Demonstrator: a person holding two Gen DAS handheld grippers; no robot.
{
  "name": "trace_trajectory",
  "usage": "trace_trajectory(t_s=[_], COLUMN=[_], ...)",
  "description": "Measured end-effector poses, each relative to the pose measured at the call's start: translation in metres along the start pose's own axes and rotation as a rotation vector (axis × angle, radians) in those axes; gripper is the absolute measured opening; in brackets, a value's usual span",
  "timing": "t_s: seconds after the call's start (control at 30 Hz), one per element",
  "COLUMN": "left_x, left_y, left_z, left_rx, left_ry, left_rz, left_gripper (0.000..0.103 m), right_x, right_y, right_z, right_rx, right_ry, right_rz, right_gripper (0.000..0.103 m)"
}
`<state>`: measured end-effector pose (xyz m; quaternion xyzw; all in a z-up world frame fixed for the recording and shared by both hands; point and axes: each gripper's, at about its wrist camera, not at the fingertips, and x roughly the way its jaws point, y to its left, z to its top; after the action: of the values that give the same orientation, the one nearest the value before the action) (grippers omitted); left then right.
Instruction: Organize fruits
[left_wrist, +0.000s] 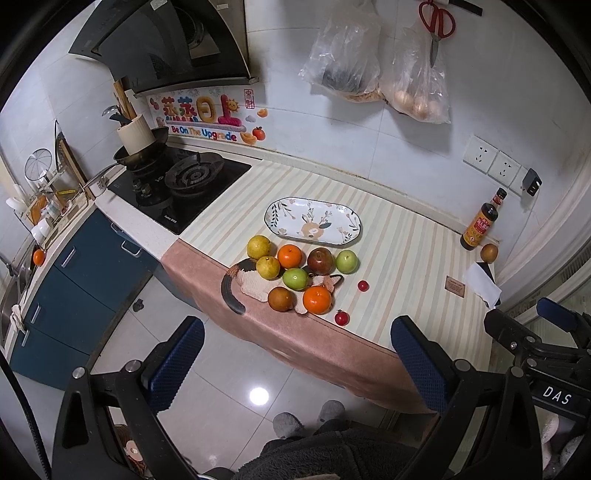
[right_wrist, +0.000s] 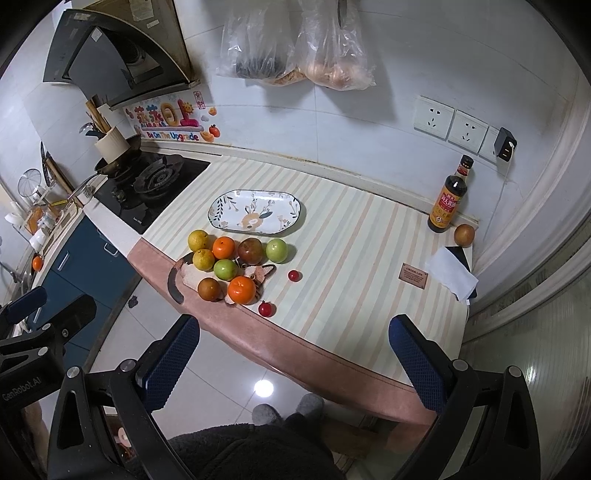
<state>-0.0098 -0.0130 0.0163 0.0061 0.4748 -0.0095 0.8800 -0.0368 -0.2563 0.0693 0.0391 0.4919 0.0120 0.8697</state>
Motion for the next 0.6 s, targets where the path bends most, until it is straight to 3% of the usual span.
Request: trace_trajectory(t_s=[0.6], left_x=[-0.018], left_y=[0.003], left_z=[0.011], left_rx=[-0.004], left_ry=[0.003], left_rz=[0.002], left_gripper=[0.103], right_x=[-0.002], right_y=[0.013], right_z=[0.004], right_rx=[0.002], right_ry=[-0.002], right_rz=[0.001], right_gripper=[0.103])
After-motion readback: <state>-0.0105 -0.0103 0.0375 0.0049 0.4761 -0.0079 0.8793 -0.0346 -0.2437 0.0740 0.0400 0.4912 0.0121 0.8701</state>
